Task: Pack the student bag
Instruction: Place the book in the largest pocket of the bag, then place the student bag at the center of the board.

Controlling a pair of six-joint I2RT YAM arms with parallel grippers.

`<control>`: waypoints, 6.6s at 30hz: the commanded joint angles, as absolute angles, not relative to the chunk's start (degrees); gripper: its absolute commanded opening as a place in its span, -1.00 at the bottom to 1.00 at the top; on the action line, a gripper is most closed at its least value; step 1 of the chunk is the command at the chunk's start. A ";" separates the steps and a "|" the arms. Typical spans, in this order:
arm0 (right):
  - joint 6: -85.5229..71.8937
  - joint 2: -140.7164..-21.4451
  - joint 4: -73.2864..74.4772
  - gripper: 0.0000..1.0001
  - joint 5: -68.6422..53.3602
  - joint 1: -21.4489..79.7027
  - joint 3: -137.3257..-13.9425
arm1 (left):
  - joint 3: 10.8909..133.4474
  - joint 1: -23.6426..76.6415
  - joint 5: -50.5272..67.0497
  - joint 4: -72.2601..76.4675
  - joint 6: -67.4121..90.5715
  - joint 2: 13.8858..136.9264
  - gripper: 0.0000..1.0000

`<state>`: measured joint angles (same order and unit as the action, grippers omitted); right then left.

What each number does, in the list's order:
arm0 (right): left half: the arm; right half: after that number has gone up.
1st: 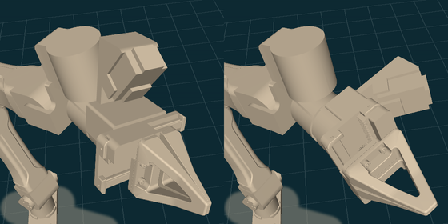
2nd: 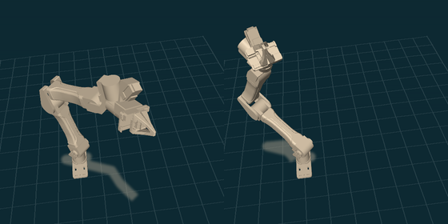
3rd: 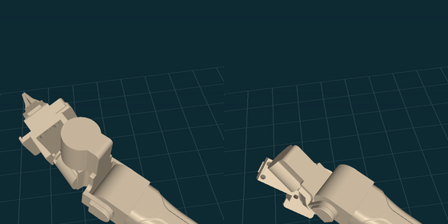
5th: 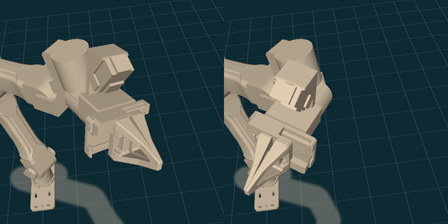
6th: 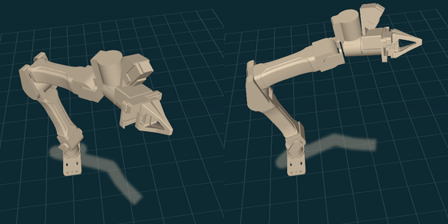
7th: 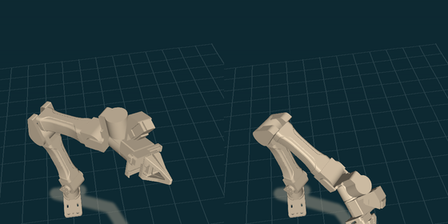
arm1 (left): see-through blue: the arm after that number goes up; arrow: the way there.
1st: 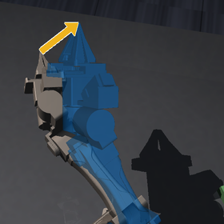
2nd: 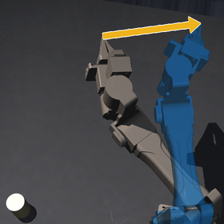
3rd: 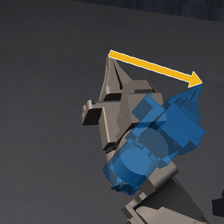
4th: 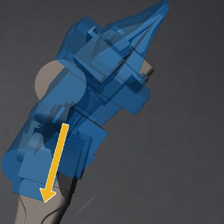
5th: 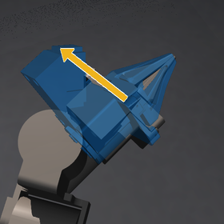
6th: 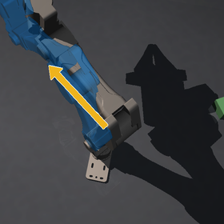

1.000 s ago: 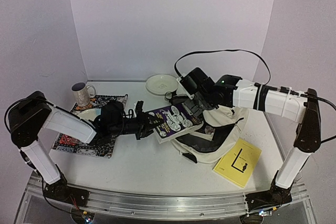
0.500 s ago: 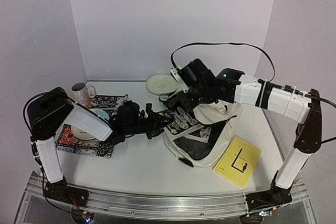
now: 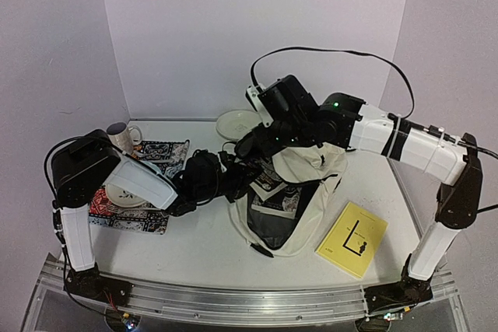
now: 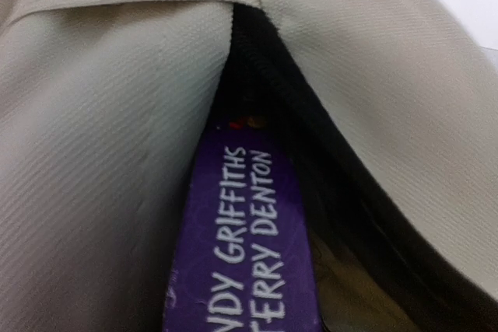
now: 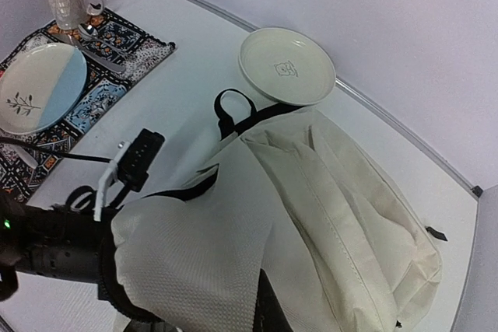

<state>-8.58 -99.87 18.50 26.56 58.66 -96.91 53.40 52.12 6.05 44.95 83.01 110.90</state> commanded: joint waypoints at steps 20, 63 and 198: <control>-9.31 -101.26 14.32 -1.00 36.06 59.41 -98.05 | 59.46 64.65 -16.28 41.13 57.57 110.68 0.14; -12.29 -90.54 7.21 -0.71 16.77 47.91 -68.50 | 45.32 53.17 -3.28 15.34 47.53 91.78 0.76; -9.93 -99.36 -3.73 -0.96 30.47 28.08 -74.61 | 64.90 55.45 -20.41 -21.54 36.86 112.86 0.80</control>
